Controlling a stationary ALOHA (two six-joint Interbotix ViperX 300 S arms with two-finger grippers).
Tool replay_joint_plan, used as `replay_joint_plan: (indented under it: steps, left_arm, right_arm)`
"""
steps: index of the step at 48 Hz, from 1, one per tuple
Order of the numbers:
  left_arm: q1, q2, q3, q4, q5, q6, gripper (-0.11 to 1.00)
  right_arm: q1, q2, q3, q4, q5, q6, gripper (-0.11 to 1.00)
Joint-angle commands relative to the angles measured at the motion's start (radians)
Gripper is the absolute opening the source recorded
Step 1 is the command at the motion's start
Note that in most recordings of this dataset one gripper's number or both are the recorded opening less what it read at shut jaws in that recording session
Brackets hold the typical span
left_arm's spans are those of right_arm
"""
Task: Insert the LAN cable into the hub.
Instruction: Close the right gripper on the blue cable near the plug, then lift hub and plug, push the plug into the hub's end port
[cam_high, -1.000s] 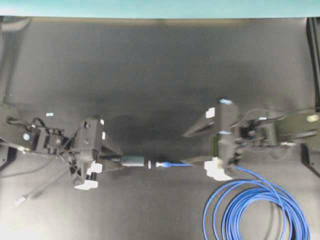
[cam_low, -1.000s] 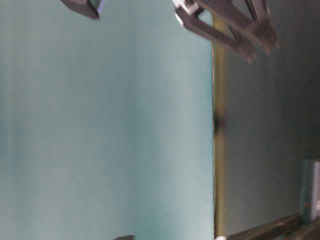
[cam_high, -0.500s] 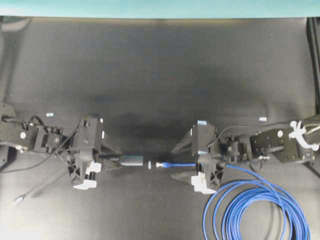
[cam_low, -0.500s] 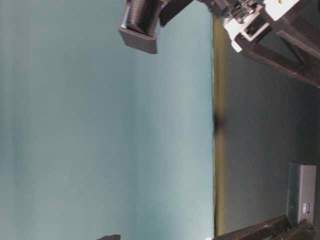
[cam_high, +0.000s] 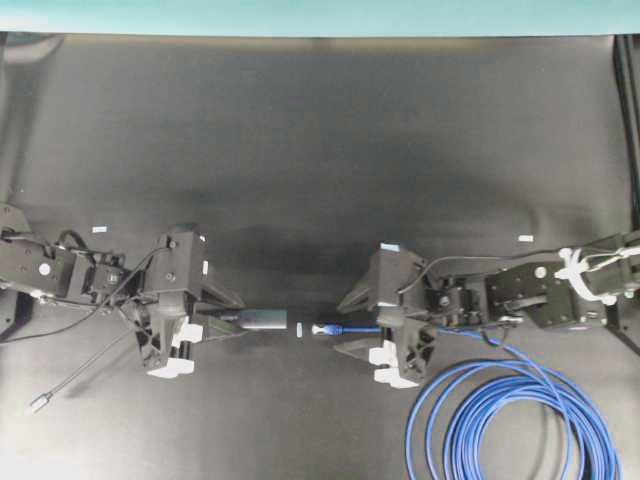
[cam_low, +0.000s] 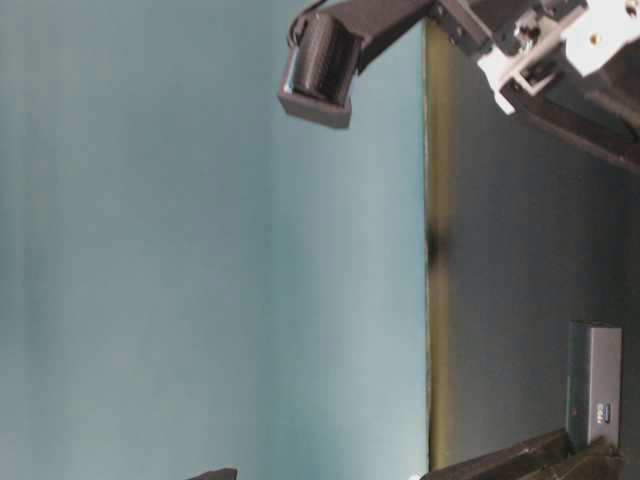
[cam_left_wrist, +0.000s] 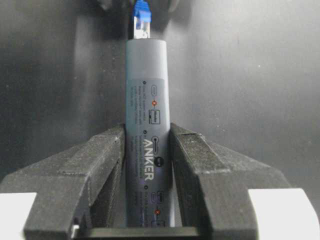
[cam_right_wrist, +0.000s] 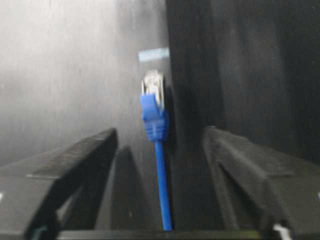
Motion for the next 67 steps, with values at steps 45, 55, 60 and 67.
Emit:
replay_joint_plan:
  steps: [45, 55, 60, 67]
  left_arm:
    - [0.003, -0.04, -0.115, 0.003, 0.189, 0.032, 0.28]
    - [0.014, -0.04, -0.121, 0.003, 0.189, 0.037, 0.28]
    - [0.02, -0.038, -0.121, 0.003, 0.19, 0.038, 0.28]
    - [0.021, -0.038, -0.12, 0.003, 0.195, 0.041, 0.28]
  right_arm:
    - [-0.021, -0.201, -0.057, 0.006, 0.184, 0.009, 0.14]
    - [-0.028, -0.193, -0.091, 0.006, 0.224, 0.005, 0.14]
    - [-0.028, -0.189, -0.1, 0.006, 0.249, 0.0, 0.14]
    - [-0.023, -0.189, -0.1, 0.005, 0.256, 0.0, 0.14]
